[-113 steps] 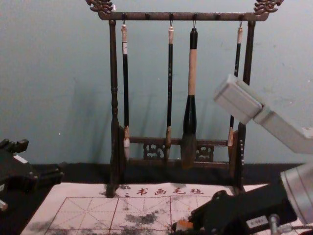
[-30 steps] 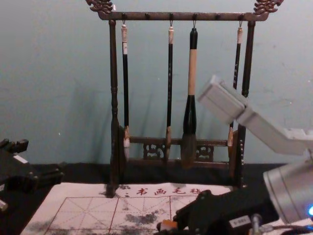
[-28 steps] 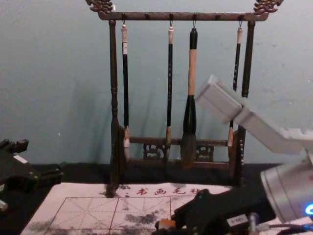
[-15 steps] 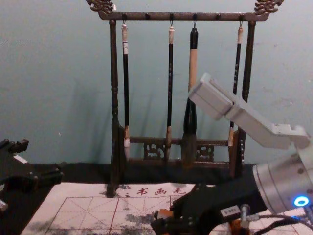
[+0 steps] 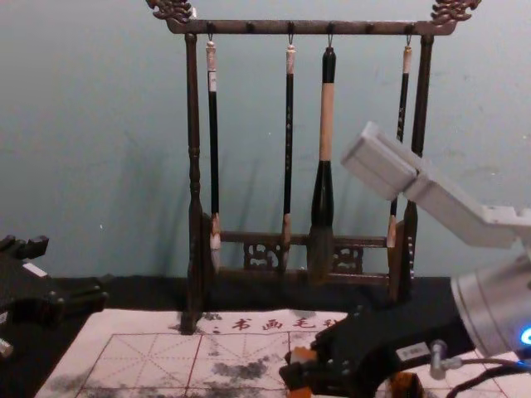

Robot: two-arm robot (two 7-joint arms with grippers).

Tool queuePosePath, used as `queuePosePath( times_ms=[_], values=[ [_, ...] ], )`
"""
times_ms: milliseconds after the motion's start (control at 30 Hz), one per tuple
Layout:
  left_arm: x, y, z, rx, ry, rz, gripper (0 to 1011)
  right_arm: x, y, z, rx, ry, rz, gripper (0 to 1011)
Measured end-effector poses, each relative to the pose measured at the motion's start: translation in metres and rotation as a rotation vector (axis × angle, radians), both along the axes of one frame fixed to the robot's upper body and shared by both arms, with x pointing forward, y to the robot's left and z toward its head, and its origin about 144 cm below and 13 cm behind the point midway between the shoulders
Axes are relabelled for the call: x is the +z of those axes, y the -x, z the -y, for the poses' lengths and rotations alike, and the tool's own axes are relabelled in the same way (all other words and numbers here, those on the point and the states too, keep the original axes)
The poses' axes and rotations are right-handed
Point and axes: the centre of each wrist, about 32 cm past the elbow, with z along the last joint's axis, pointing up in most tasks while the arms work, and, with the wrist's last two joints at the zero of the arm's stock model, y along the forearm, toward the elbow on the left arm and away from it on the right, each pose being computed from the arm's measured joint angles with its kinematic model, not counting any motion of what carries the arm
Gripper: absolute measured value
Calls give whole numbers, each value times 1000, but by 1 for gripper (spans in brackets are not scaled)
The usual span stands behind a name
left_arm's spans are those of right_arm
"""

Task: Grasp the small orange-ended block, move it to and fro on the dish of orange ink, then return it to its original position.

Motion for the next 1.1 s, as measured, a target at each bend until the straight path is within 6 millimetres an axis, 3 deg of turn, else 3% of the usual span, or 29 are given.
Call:
queuePosePath(
  times_ms=[600,1100],
  values=[
    [0,0,0,0,0,0,1001,2,16,14,33,7,-5,116],
    [0,0,0,0,0,0,1001,0,22,3,78,-12,-24,116]
  ],
)
